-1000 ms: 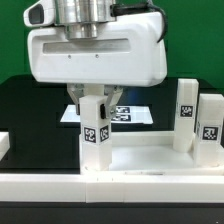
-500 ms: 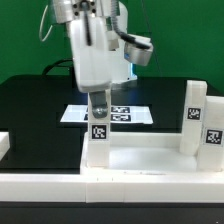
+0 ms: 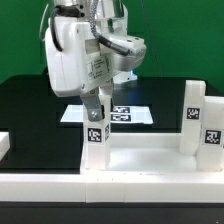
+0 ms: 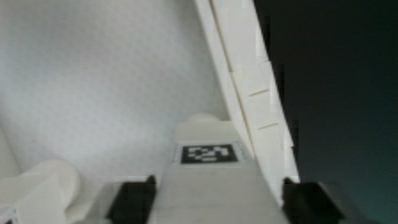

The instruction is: Assemble desk

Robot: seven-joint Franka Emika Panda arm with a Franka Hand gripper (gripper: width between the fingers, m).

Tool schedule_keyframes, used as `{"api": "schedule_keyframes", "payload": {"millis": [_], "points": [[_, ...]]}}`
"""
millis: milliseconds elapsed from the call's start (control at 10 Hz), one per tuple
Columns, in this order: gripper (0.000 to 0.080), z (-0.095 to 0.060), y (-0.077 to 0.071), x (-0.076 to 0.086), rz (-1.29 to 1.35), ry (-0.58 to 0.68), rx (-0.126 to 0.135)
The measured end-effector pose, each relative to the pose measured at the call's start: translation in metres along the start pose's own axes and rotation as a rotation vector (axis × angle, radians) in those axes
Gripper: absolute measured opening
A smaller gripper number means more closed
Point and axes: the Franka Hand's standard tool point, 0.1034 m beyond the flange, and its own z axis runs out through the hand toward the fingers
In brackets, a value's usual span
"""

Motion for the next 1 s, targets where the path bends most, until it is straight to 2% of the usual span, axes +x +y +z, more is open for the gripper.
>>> {"api": "schedule_keyframes", "payload": {"millis": [100, 200, 300, 400, 700, 800, 900, 1000], "points": [[0.0509, 0.0001, -0.0005, 0.0031, -0.174, 0.002, 0.0], [0.0605, 0.0005, -0.0007, 0.003, -0.34, 0.0, -0.002], [0.0605, 0.0031, 0.0022, -0.0008, -0.499, -0.004, -0.004], [0.064, 0.0051, 0.0046, -0.0015, -0.585, -0.005, -0.007], [0.0649, 0.0052, 0.0044, 0.0003, -0.78, -0.004, -0.008], [0.0649, 0.0046, 0.0041, 0.0019, -0.931, 0.006, -0.023], [0.0649, 0.0037, 0.0009, 0.0047, -1.266, 0.016, -0.073], [0.0649, 0.0057, -0.0028, 0.0035, -1.401, -0.02, -0.106]]}}
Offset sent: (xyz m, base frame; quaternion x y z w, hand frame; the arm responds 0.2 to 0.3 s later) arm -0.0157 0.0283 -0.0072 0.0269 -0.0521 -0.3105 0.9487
